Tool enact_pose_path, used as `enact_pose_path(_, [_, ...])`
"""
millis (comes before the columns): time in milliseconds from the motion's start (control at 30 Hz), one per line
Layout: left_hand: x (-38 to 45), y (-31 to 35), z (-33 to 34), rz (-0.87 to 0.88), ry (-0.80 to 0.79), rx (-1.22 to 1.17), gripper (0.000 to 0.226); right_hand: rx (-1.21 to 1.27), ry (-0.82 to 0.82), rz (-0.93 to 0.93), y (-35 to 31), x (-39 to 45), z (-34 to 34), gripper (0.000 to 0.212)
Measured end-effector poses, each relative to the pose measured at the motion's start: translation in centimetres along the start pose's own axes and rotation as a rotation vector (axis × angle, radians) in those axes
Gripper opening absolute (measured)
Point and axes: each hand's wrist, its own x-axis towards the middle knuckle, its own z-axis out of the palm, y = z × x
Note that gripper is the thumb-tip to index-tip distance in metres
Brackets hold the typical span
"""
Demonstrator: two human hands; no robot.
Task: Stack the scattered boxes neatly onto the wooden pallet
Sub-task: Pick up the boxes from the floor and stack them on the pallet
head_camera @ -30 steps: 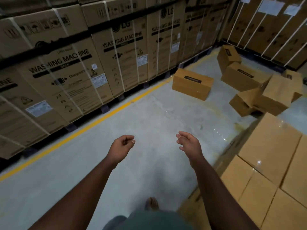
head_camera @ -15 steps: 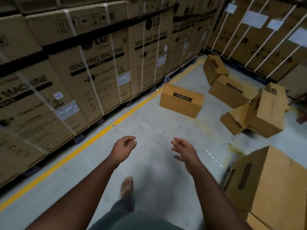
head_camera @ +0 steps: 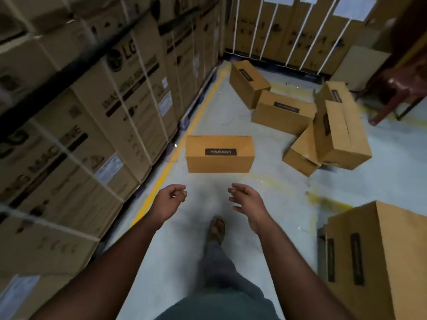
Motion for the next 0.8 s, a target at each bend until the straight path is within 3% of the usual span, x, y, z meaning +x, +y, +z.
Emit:
enact_pose_path(267, [19.9,8.0,-2.8,-0.107,-0.033,0.033,0.023,0.005,-0.028,0.078,-11.0,19.9,5.1,0.029])
enact_pose_path(433, [30.5,11.8,-5.0,-0.135,-0.078,0.068,0.021,-0.007,0.051,0.095,-16.8,29.1,7.4,0.028])
enact_pose_path(700, [54.8,7.1,-5.4,-0.242,-0.316,0.304,0.026,0.034,0.229,0.312,-14.2,45.2,15.3,0.011])
enact_pose_path(800, [63.5,3.0,-4.3,-0.266,-0.332,0.411,0.033,0.086,0.3,0.387,-10.8,52.2,18.6,0.022])
